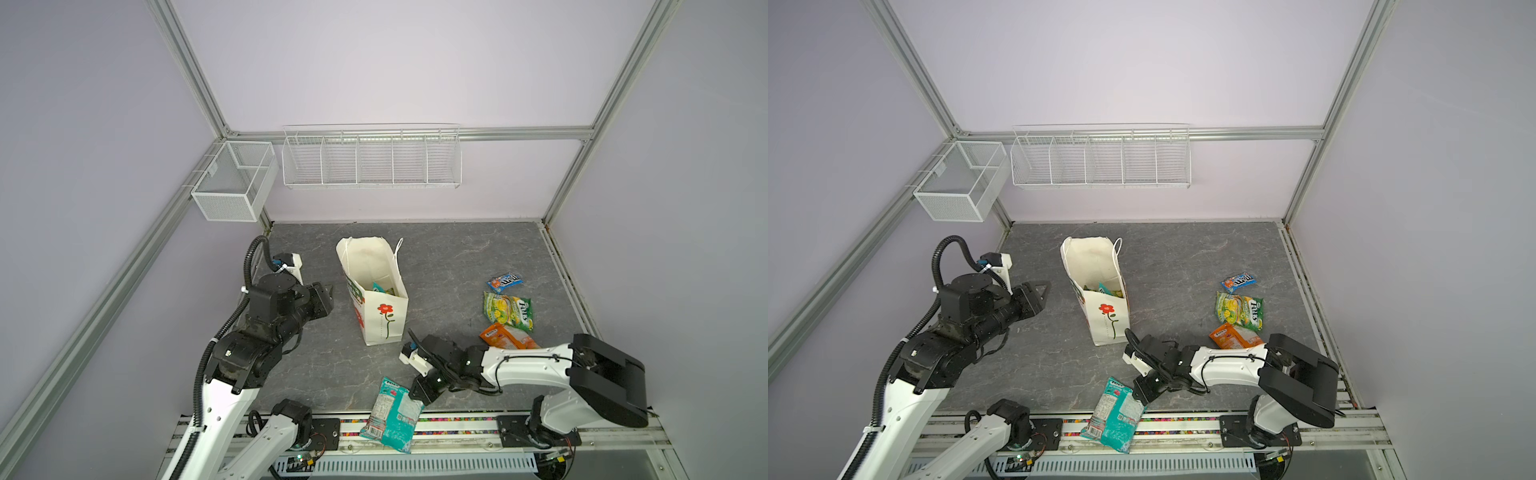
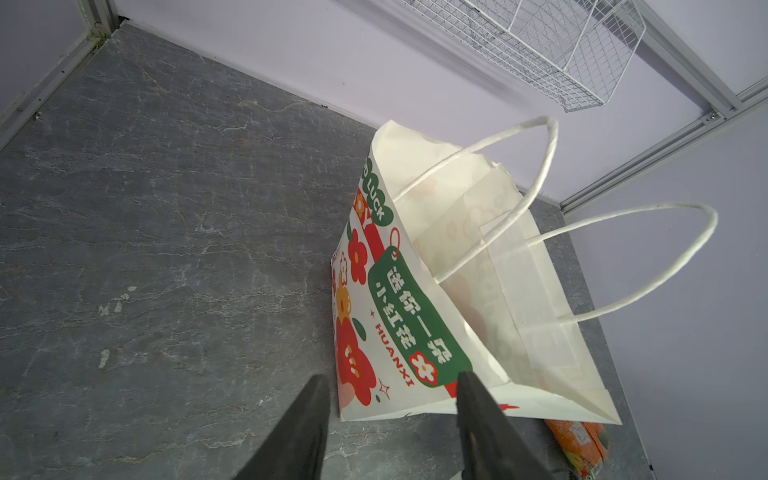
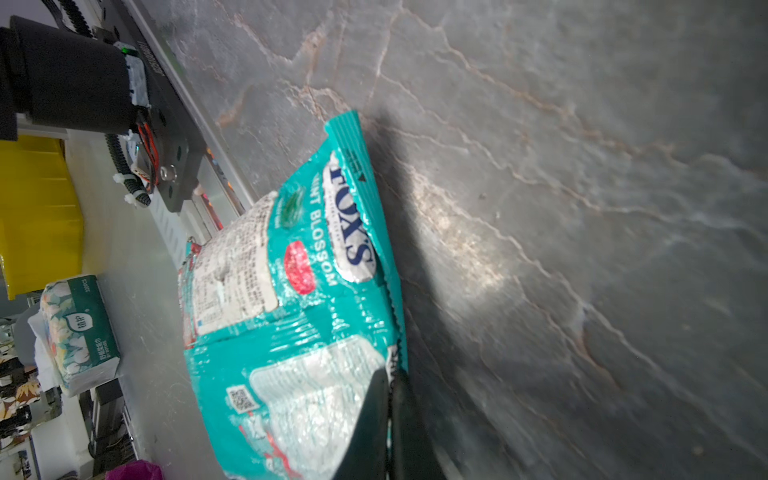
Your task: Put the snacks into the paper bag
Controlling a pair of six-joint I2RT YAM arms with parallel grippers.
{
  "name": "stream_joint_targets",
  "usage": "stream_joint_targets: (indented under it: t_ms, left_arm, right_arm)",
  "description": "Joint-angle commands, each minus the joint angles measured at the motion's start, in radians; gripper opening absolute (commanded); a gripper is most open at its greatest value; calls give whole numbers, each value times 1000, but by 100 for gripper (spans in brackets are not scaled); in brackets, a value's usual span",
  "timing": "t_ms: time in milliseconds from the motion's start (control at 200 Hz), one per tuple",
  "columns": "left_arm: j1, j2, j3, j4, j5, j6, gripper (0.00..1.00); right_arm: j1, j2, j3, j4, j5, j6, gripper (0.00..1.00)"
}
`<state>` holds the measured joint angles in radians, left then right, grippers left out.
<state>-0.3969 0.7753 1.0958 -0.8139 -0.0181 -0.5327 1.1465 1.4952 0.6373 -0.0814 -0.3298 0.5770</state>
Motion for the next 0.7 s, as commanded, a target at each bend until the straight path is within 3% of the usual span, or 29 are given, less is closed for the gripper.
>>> stream_joint_targets:
  t_ms: [0, 285, 695]
  left_arm:
    - [10, -7, -2, -18, -1, 20, 50]
    - [15, -16, 8, -27, -15, 23, 49]
    - [14, -48, 45, -43, -39, 35, 48]
  right_arm:
    - [3, -51, 4, -36, 46, 6, 7]
    - [-6, -249, 87, -208, 166, -60, 7]
    - [-8, -466, 288, -401, 209, -195, 7]
